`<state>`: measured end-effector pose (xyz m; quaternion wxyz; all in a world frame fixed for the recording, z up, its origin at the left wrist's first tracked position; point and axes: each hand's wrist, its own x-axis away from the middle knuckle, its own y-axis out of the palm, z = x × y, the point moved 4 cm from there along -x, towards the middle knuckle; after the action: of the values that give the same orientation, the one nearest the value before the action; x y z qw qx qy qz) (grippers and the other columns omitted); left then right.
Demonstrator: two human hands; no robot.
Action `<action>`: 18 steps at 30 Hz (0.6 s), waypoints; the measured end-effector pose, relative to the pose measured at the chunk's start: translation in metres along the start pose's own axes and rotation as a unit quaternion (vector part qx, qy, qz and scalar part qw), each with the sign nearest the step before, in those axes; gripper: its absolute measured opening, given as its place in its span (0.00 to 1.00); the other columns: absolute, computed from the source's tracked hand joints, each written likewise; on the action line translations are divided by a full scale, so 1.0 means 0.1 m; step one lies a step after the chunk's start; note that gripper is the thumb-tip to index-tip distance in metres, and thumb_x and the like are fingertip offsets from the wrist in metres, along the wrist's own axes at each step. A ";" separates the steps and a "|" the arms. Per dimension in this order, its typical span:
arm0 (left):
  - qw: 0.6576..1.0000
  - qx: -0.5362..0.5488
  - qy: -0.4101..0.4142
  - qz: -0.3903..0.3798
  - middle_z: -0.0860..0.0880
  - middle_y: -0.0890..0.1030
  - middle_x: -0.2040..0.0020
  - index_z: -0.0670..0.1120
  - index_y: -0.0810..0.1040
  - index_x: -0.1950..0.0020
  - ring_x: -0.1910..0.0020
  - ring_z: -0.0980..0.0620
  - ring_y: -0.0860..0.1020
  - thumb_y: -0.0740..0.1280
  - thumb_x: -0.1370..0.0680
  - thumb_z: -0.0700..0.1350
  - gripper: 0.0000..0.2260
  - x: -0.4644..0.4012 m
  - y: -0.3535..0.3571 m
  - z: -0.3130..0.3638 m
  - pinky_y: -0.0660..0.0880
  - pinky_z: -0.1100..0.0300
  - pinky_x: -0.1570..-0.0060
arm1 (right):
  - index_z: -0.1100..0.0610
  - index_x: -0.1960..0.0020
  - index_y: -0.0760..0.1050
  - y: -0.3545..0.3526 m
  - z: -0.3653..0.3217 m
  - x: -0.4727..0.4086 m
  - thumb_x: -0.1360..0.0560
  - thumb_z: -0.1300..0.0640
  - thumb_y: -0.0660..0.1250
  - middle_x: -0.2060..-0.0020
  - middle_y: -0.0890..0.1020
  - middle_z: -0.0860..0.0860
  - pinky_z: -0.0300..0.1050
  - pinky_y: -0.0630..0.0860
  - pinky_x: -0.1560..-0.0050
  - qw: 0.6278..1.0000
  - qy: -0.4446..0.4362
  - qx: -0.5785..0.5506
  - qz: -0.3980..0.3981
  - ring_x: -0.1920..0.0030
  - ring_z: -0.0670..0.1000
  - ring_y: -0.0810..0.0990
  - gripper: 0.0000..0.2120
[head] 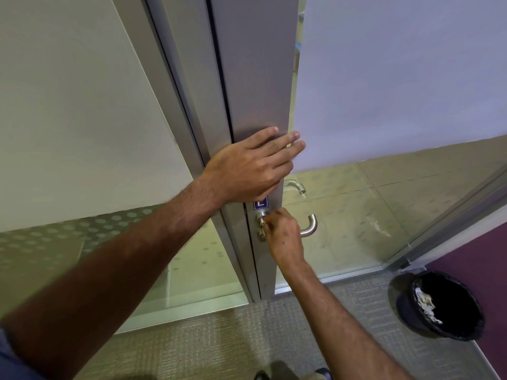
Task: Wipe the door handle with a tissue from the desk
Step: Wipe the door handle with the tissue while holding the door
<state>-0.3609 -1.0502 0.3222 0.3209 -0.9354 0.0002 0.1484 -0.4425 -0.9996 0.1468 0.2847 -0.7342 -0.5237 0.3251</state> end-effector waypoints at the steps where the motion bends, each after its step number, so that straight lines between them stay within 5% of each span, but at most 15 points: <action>1: 1.000 -0.003 -0.001 -0.001 0.42 0.70 0.21 0.42 0.79 0.33 0.21 0.42 0.67 0.53 0.13 0.48 0.19 0.00 0.00 -0.01 0.57 0.45 0.22 | 0.60 0.53 0.83 0.04 0.02 0.00 0.25 0.64 0.69 0.54 0.80 0.55 0.50 0.82 0.61 1.000 0.000 0.006 0.002 0.62 0.54 0.80 0.04; 7: 1.000 -0.014 -0.003 0.004 0.42 0.70 0.21 0.42 0.79 0.32 0.21 0.43 0.68 0.54 0.13 0.48 0.19 0.03 0.01 -0.01 0.59 0.45 0.23 | 0.51 0.53 0.73 0.07 0.04 0.01 0.25 0.55 0.60 0.58 0.81 0.54 0.57 0.81 0.60 0.990 -0.071 0.086 -0.088 0.59 0.58 0.81 0.04; 12: 1.000 -0.012 -0.005 0.025 0.43 0.72 0.22 0.43 0.80 0.34 0.22 0.43 0.69 0.56 0.14 0.47 0.17 0.00 0.00 -0.01 0.62 0.46 0.23 | 0.63 0.44 0.75 -0.02 -0.17 0.13 0.26 0.71 0.65 0.41 0.71 0.54 0.47 0.78 0.62 0.971 -0.151 0.124 -0.141 0.48 0.55 0.72 0.12; 15: 1.000 -0.009 -0.005 0.027 0.44 0.71 0.22 0.43 0.81 0.34 0.22 0.44 0.68 0.56 0.14 0.47 0.17 0.00 0.00 0.00 0.61 0.46 0.23 | 0.62 0.47 0.77 -0.06 -0.13 0.19 0.28 0.71 0.67 0.43 0.70 0.53 0.44 0.76 0.66 0.955 -0.190 0.163 -0.159 0.52 0.52 0.69 0.12; 18: 1.000 -0.005 -0.005 0.026 0.44 0.71 0.21 0.43 0.81 0.34 0.21 0.44 0.68 0.57 0.14 0.48 0.17 -0.01 -0.01 0.01 0.62 0.46 0.23 | 0.58 0.46 0.73 -0.10 0.08 0.21 0.25 0.68 0.64 0.48 0.71 0.52 0.53 0.78 0.68 0.960 -0.175 0.127 -0.179 0.60 0.52 0.66 0.10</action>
<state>-0.3620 -1.0490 0.3221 0.3126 -0.9358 0.0227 0.1612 -0.4498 -0.9762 0.1456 0.3330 -0.5179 -0.6424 0.4563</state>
